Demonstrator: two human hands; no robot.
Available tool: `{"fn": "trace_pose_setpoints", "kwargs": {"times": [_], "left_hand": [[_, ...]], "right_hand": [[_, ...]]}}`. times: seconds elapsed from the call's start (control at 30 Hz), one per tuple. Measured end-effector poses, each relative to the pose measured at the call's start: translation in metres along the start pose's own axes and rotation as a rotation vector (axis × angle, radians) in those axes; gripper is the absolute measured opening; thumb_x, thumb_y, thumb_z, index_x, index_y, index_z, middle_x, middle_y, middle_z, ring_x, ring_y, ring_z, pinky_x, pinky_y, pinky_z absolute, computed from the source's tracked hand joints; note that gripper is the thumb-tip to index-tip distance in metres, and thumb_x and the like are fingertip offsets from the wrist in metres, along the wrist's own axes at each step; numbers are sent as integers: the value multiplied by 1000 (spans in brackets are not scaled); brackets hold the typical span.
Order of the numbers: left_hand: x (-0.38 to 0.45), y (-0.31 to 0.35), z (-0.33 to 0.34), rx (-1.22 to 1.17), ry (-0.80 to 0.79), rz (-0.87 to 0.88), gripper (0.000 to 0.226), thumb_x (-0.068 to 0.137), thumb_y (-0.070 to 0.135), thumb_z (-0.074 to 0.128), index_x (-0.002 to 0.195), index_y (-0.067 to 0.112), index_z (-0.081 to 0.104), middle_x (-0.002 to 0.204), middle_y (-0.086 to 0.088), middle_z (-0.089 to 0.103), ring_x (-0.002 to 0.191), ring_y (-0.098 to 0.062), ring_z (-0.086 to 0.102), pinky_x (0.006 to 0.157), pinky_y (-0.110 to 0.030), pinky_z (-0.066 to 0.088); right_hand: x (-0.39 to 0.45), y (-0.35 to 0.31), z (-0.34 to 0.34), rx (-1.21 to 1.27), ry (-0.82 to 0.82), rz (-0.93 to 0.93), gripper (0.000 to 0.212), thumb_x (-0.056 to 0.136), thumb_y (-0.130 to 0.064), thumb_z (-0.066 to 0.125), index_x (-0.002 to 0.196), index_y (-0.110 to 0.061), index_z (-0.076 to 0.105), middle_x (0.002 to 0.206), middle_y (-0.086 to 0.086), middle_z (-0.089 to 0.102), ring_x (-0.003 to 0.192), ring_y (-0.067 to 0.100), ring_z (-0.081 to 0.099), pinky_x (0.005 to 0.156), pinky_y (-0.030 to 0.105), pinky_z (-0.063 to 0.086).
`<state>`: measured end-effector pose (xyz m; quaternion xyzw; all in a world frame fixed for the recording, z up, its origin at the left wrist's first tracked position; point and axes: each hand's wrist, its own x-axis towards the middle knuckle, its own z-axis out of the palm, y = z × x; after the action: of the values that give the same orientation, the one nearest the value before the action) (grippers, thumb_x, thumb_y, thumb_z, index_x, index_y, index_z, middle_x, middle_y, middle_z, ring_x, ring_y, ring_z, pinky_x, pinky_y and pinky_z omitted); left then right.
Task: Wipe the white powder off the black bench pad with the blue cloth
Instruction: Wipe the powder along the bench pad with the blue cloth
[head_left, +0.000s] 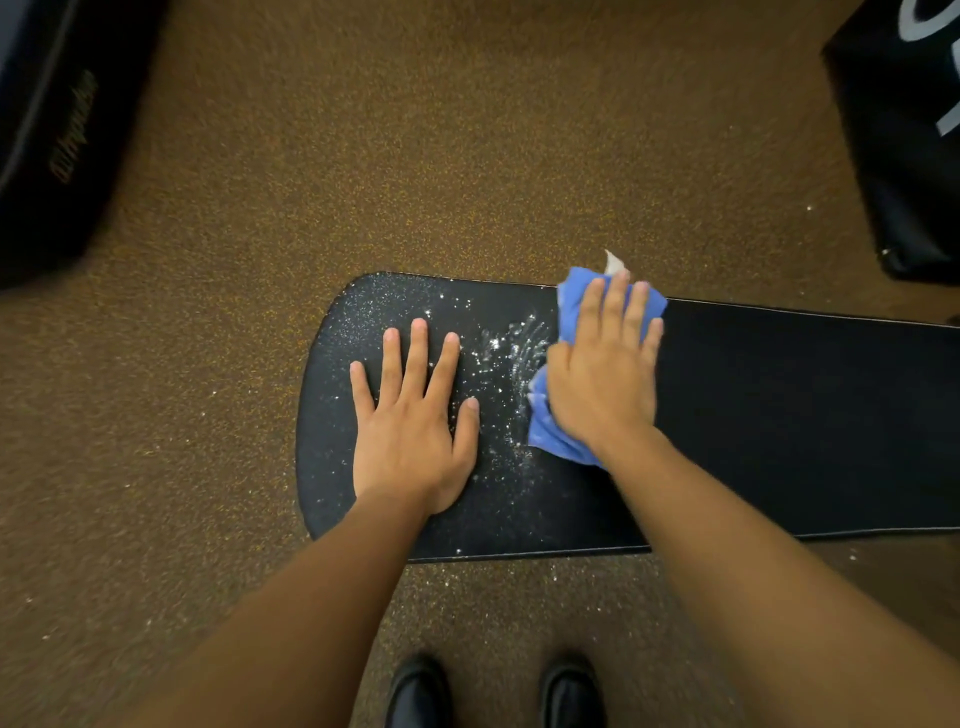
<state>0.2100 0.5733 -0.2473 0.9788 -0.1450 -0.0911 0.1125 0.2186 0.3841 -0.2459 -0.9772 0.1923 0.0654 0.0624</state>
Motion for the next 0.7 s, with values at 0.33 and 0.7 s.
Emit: {"fn": "trace_pose_setpoints", "kwargs": {"times": [0.33,0.7], "left_hand": [[0,-1,1,-5,6,0,64,98,52,20,157,29,11,165,0,-2,151,-21,-13,120,-54,-5],[1,-3,5,-25,29,-10,62,98,47,21,156,29,18,165,1,2,152,-20,-8,120,-52,-4]], "right_hand": [[-77,51,4,-41,-51,-289,71,89,-34,28,150,1,22,159,21,16,148,37,12,115,56,23],[-84,-8,9,-45,-36,-420,72,92,-36,29,152,2,15,160,22,7,149,36,1,119,55,10]]}}
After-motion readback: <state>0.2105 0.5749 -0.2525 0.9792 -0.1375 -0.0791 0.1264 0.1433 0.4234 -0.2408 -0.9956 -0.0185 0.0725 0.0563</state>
